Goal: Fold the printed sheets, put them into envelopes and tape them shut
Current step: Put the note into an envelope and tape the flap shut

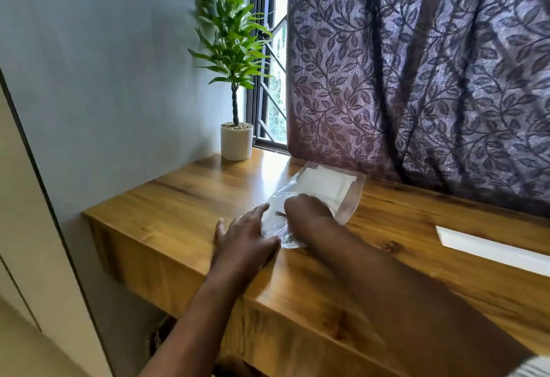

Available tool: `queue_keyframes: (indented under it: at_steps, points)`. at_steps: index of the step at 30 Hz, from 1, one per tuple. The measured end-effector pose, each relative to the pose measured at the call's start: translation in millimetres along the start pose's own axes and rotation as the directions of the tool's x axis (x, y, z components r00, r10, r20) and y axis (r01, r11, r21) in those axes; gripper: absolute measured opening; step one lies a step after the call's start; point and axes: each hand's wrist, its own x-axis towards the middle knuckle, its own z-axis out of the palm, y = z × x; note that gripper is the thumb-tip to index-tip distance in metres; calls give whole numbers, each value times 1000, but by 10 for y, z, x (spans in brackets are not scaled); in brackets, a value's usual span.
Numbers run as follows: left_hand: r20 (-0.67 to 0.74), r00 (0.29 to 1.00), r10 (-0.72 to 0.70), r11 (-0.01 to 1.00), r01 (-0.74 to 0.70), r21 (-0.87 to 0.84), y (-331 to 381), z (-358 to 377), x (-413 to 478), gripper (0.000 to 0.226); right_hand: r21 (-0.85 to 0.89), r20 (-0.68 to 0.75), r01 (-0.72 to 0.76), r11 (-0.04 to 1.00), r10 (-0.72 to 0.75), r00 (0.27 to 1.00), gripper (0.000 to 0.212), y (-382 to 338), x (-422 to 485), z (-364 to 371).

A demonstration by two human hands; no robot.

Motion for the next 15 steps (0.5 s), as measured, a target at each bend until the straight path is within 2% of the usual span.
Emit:
queue_keyframes:
  at_steps: [4, 6, 10, 15]
  points:
    - [5, 1000, -3, 1000, 3, -6, 1, 5, -4, 71, -174, 20, 81, 981, -79, 997, 34, -73, -18, 21]
    - [6, 1000, -10, 1000, 10, -3, 9, 0, -2, 71, -220, -18, 97, 971, -103, 995, 33, -100, -40, 32]
    - [17, 1000, -14, 1000, 14, -4, 18, -9, 12, 72, -193, -172, 119, 974, -153, 973, 26, -92, -131, -73]
    - [27, 999, -32, 999, 31, 11, 14, -12, 35, 76, -104, -288, 169, 980, -193, 938, 20, -47, -416, -377]
